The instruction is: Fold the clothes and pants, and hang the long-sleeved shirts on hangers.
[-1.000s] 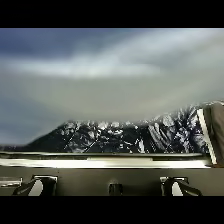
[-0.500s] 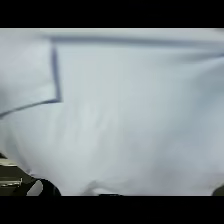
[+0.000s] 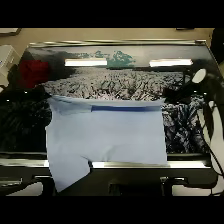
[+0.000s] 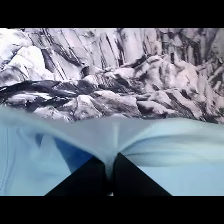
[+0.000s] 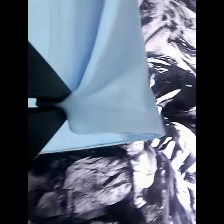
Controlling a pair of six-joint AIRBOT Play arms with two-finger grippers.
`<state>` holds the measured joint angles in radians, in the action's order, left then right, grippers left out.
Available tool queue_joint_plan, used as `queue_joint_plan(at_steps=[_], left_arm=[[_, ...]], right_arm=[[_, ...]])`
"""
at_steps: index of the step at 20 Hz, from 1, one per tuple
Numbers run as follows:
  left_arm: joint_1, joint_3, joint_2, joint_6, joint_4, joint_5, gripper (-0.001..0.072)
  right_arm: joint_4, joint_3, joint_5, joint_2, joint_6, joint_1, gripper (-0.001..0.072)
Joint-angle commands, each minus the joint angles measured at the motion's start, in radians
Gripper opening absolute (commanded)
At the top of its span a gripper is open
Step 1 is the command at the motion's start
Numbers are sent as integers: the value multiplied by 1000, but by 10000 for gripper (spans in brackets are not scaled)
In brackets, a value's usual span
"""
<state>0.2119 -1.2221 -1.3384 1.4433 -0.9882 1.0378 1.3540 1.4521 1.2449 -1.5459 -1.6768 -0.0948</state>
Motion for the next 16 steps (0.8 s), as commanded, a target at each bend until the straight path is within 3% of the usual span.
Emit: queue_joint_plan(at_steps=[1,4,6,10,13,16], left_arm=[[-21,-26,-138,-8,16,-197,22],[-63,-84,-179,-50,16,-373,22],[-100,-92,-206,-48,16,-482,22],[-148,-92,-288,-37,16,-532,22],[-158,-92,-336,85,20,-580,22],[-160,-134,-337,109,20,-655,23]], right_arm=[[-18,-18,-361,-89,-117,14,40],[-6,-18,-613,-107,-191,13,39],[-20,-18,-700,-130,-192,13,39],[-39,-18,-711,-184,-191,13,39],[-46,-17,-747,-200,-195,13,39],[-50,47,-817,-199,-201,13,39]])
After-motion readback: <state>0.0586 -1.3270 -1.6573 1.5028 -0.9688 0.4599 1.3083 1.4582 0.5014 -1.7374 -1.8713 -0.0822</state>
